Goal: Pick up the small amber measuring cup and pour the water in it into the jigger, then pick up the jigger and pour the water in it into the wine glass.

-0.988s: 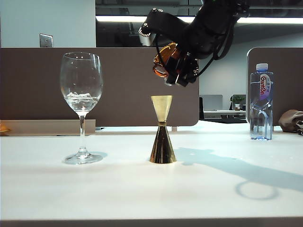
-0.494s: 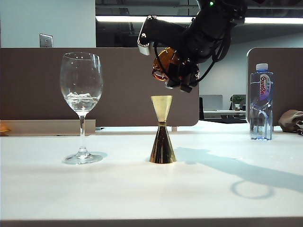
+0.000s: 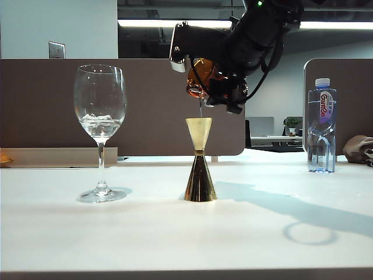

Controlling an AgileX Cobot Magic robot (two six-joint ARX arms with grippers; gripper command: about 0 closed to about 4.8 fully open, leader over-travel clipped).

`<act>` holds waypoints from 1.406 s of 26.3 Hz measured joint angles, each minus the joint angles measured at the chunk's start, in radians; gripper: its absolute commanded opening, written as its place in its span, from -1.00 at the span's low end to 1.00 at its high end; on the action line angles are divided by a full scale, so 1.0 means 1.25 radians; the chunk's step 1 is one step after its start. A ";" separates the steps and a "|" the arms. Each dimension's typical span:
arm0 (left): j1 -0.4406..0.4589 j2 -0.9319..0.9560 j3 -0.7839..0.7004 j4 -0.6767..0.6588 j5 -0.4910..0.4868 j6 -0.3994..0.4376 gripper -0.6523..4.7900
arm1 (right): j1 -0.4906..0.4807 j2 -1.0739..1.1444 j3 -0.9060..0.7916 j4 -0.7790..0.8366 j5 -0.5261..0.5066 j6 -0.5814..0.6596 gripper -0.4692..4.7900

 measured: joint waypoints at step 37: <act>0.000 0.000 0.000 0.000 0.000 0.000 -0.77 | -0.001 0.013 0.000 0.131 -0.017 -0.217 -0.84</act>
